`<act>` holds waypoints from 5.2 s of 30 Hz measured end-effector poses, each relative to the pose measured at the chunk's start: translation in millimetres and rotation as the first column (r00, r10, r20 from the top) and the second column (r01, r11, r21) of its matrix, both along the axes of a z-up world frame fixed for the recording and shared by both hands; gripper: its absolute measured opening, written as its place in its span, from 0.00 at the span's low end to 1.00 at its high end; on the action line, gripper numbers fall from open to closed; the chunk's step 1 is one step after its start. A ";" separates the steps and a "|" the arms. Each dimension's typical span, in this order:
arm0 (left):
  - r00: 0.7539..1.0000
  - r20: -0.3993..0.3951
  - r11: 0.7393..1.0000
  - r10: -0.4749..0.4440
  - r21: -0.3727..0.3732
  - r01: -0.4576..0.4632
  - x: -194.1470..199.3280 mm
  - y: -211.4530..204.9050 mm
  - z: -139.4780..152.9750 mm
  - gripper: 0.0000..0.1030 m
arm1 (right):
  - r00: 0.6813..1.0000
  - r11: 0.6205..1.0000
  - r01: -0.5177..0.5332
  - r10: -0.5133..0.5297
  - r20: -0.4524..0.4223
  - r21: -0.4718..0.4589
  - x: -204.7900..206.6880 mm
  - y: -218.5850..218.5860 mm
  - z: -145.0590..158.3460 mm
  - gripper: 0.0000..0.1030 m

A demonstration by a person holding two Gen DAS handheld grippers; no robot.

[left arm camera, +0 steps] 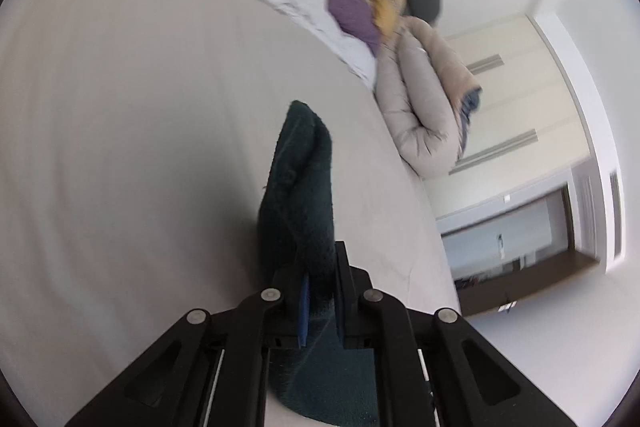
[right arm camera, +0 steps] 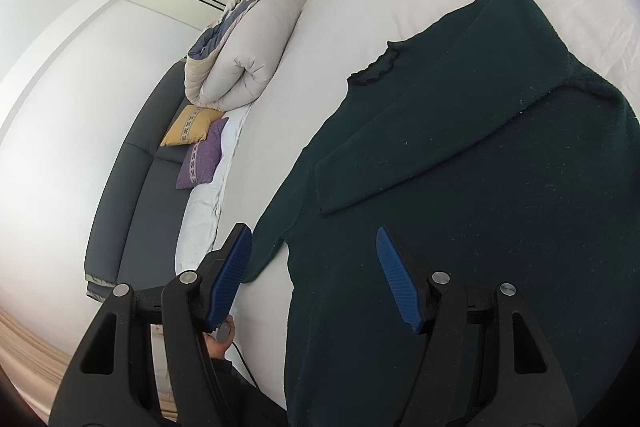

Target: Fold small clothes

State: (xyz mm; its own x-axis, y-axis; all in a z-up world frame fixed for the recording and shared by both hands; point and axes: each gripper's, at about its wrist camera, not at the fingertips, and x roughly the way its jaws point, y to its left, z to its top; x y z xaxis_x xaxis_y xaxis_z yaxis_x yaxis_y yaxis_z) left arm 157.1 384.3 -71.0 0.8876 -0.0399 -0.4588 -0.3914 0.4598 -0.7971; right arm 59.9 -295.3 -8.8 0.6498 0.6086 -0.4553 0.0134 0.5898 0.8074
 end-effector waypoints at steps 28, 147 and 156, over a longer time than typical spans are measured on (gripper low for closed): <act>0.708 -0.397 0.253 -0.583 0.740 0.624 31.0 -342.2 4.8 0.10 | 0.919 0.962 -0.220 0.259 -0.297 0.158 213.2 140.3 -109.8 0.59; 0.508 -0.139 0.525 -0.850 -0.318 0.790 -201.1 -191.4 -57.9 0.69 | 0.991 0.987 0.099 -0.109 -0.082 -0.126 -165.0 -132.2 -117.4 0.66; 0.497 -0.107 0.501 -0.861 -0.343 0.795 -198.6 -192.2 -68.6 0.63 | 0.989 0.989 0.100 -0.111 -0.100 -0.108 -168.7 -143.5 -118.7 0.65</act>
State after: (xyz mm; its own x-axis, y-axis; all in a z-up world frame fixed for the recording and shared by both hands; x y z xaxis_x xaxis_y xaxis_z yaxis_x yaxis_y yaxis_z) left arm -41.5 192.1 -139.6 0.2489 -0.8238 -0.5094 -0.1075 0.4992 -0.8598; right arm -108.8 -438.8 -127.5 0.6531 0.4857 -0.5810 0.1616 0.6602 0.7335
